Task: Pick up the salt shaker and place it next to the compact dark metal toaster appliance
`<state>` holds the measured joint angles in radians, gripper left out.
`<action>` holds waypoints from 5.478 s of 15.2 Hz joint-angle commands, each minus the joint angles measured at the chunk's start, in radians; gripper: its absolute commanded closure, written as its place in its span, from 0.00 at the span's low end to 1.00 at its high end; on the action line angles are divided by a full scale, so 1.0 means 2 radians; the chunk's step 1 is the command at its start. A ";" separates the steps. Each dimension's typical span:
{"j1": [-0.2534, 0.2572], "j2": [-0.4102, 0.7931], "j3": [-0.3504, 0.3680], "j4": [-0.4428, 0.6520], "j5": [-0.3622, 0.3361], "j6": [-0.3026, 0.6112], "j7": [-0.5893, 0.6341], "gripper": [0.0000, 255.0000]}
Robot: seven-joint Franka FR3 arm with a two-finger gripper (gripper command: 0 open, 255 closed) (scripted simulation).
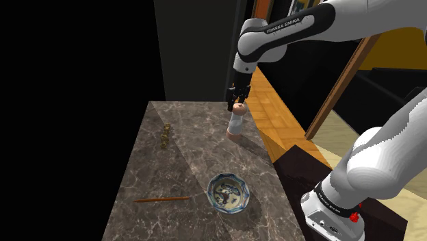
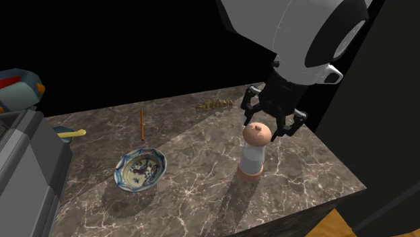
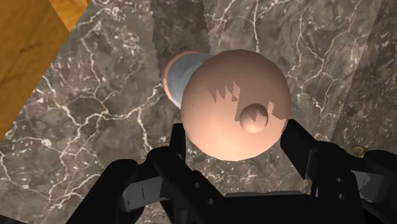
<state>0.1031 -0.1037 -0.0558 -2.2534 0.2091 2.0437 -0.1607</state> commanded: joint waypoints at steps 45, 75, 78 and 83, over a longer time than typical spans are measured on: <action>-0.016 -0.199 0.037 -0.187 -0.036 0.083 0.120 0.00; -0.030 -0.116 0.099 -0.371 -0.034 0.411 0.204 1.00; -0.030 -0.116 0.099 -0.371 -0.034 0.411 0.204 1.00; -0.031 -0.147 0.098 -0.367 -0.036 0.376 0.204 1.00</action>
<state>0.0421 -0.3798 0.1413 -2.9896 0.1386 2.8159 0.2481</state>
